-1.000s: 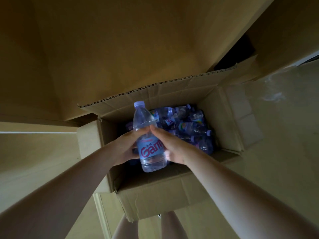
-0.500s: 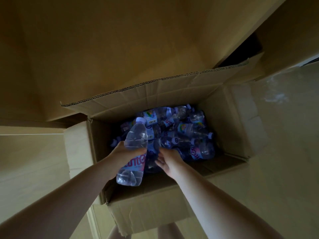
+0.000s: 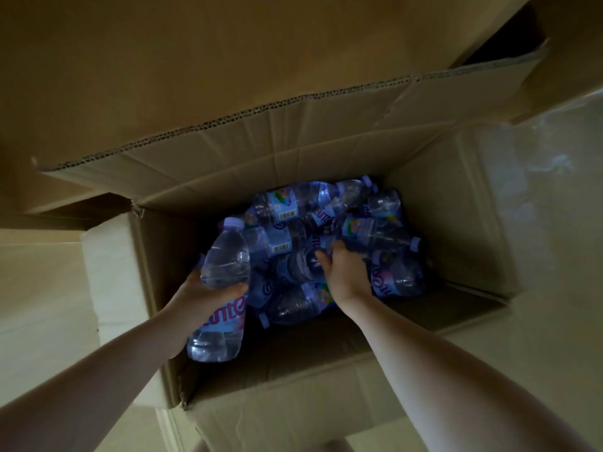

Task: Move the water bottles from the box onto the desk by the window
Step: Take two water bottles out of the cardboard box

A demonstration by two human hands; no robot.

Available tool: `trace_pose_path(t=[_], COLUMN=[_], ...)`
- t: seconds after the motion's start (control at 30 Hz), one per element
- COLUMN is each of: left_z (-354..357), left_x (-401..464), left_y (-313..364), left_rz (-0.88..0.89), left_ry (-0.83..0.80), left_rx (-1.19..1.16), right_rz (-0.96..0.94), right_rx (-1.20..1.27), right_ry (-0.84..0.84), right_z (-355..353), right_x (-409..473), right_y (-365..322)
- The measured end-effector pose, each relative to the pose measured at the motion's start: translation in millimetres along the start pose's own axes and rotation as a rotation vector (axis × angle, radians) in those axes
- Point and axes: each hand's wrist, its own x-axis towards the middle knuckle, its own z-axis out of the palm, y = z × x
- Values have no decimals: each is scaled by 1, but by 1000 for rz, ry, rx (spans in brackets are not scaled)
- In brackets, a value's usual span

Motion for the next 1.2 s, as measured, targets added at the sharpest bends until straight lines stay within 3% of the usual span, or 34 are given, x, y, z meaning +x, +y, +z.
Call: trace_pose_path(t=[0.13, 0.3, 0.43, 0.63, 0.8, 0.97, 1.2], left_z=[-3, 3, 11, 28, 31, 26, 17], left_x=[-8, -18, -13, 6, 23, 30, 37], left_y=[5, 18, 26, 31, 19, -1, -11], left_rz=[16, 52, 90, 121, 79, 28, -14], left_ry=[14, -9, -61, -86, -82, -65, -36], left_rx=[46, 76, 76, 60, 44, 27, 7], right_rz=[-173, 10, 32, 206, 321, 340, 720], right_rx=[-315, -428, -554, -247, 18, 42, 520], right_ry=[-34, -166, -210, -40, 201, 32, 109], right_z=[-47, -121, -121, -78, -31, 13, 52], right_x=[-2, 35, 61, 88, 85, 58, 58], right_y=[-19, -56, -60, -30, -25, -21, -30])
